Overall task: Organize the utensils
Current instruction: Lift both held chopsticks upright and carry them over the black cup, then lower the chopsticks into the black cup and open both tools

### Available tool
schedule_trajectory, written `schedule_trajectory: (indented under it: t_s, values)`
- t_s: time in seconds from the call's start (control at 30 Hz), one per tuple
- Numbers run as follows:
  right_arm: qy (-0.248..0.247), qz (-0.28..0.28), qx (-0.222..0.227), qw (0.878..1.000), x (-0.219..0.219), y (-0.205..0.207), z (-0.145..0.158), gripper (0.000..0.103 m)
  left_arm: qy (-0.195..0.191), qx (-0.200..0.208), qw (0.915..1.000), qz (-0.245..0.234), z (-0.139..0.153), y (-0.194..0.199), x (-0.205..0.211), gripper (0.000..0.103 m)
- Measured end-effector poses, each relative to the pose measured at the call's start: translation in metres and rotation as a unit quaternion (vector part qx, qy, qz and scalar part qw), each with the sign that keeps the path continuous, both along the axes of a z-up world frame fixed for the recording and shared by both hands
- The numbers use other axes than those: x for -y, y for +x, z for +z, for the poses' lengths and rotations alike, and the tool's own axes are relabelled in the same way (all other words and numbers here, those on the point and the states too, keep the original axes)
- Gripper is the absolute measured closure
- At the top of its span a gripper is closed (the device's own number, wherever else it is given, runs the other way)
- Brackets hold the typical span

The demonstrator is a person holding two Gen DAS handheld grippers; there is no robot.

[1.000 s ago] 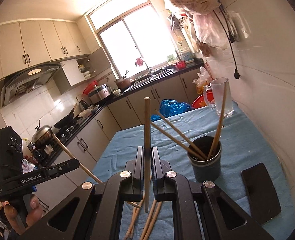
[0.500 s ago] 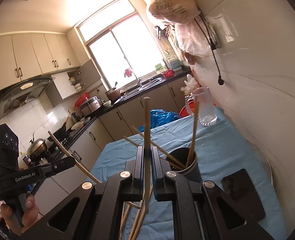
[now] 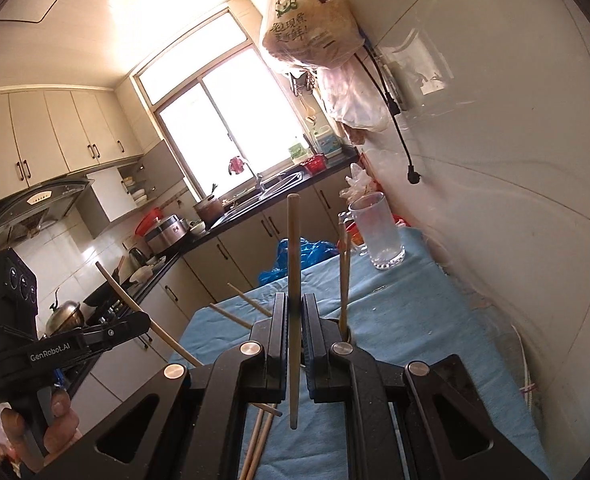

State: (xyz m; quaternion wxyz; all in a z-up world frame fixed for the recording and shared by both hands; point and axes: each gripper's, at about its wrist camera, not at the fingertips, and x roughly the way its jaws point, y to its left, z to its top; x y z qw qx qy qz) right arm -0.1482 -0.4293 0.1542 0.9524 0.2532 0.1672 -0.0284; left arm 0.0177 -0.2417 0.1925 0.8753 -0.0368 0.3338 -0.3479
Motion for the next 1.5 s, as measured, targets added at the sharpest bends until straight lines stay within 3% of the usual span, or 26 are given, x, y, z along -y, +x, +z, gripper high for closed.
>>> schedule_trajectory:
  t_s: [0.67, 0.93, 1.5]
  values:
    - [-0.011, -0.029, 0.023, 0.999, 0.022, 0.026, 0.027, 0.096, -0.013, 0.016, 0.9998, 0.004, 0.020, 0.042, 0.035, 0.096]
    - [-0.009, -0.038, 0.006, 0.999, 0.030, 0.058, 0.013, 0.096, -0.001, -0.007, 1.0000, 0.001, -0.009, 0.065, 0.052, 0.096]
    - [0.015, -0.020, -0.080, 0.996, 0.035, 0.101, -0.053, 0.095, 0.045, -0.038, 0.9982, -0.002, -0.073, 0.085, 0.064, 0.096]
